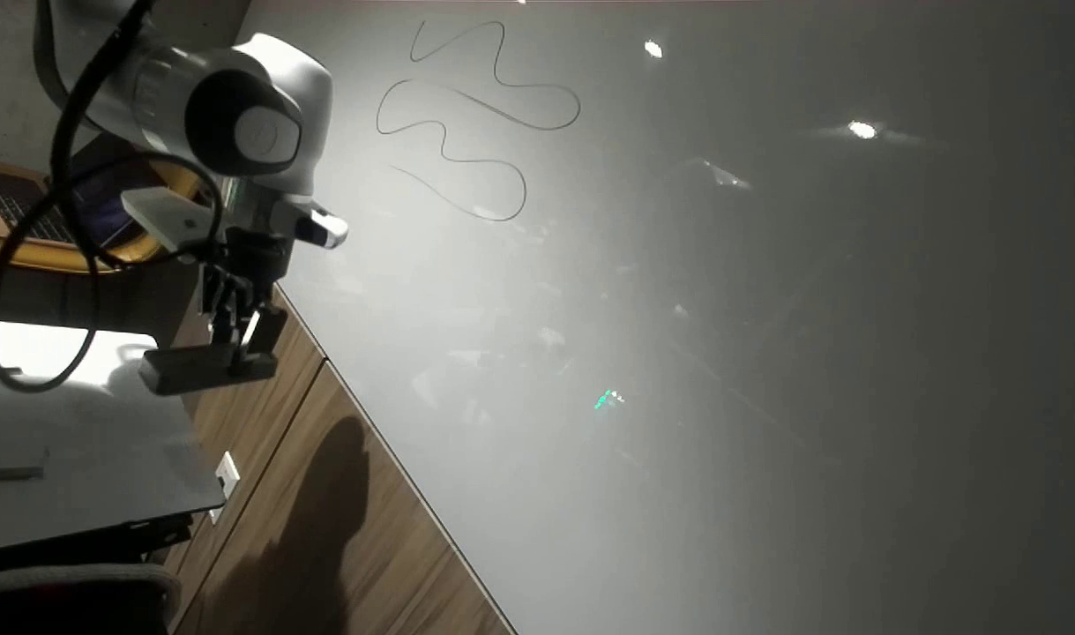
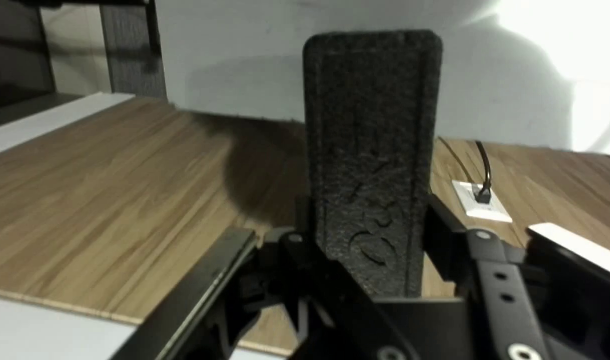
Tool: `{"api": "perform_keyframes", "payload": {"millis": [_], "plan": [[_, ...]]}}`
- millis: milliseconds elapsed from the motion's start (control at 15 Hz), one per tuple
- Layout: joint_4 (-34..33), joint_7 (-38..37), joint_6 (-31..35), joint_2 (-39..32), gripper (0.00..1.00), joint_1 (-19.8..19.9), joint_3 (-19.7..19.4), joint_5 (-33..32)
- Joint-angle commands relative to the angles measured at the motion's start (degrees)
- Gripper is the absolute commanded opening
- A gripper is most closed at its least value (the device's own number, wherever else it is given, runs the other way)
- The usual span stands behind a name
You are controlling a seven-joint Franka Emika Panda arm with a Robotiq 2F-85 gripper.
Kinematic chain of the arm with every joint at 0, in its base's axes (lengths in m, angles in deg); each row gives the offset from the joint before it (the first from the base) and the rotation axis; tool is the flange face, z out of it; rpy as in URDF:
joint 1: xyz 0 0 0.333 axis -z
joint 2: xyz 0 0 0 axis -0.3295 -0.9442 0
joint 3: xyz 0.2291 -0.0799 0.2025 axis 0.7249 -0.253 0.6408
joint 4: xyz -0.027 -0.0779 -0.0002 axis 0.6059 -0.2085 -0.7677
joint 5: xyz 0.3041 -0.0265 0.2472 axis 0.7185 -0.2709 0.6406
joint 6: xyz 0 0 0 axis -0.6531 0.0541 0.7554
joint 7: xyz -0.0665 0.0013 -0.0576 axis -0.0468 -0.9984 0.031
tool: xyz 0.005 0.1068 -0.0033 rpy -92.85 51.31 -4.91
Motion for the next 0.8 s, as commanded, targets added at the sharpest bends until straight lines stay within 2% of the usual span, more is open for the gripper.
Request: {"api": "perform_keyframes", "payload": {"millis": [0, 67, 133, 200, 467, 733], "plan": [[1.3, -6.2, -4.5, 13.1, 0.29, -2.1, 5.2, -6.1], [1.1, -7.3, -5.0, 16.1, 0.29, -2.5, 7.2, -6.4], [0.9, -7.4, -5.6, 19.3, 0.29, -0.7, 11.7, -5.0], [-0.5, -7.7, -6.3, 21.4, 0.29, -0.9, 13.9, -4.3], [-10.7, -8.9, -7.4, 26.0, 0.29, 1.9, 21.9, -4.4], [-25.1, -11.8, -5.0, 24.3, 0.29, 11.0, 28.2, -8.4]]}}
